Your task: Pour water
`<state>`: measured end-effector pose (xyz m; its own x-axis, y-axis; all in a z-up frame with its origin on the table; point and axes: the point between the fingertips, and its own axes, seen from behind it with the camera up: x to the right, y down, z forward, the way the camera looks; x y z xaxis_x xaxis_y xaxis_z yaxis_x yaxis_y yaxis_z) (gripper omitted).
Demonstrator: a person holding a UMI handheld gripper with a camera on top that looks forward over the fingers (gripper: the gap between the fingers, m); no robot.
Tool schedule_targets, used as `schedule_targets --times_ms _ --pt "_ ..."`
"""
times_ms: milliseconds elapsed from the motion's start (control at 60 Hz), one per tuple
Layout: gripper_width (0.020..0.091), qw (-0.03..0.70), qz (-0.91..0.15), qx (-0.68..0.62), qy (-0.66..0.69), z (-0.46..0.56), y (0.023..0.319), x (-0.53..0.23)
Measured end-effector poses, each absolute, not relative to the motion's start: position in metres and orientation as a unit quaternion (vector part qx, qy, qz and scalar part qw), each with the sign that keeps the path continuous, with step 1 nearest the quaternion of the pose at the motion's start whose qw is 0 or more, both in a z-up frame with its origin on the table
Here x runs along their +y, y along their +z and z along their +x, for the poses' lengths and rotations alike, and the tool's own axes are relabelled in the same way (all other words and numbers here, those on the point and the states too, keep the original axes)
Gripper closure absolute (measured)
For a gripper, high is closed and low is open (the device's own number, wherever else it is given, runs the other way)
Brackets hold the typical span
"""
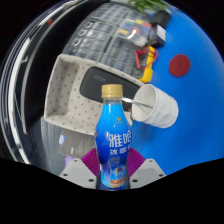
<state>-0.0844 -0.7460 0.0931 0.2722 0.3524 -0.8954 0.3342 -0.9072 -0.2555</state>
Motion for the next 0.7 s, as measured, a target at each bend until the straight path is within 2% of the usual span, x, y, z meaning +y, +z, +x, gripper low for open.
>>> schedule_targets --times_ms 367,500,700 --pt "0.0777 -0.202 -0.81 -0.014 0.55 -0.11 0.115 -0.769" --pt "0.0777 -0.238 -0.807 0.041 0.539 -0.116 0.115 -0.765" --pt "0.0777 -0.25 -0.804 0.028 0.538 -0.114 0.119 -0.765"
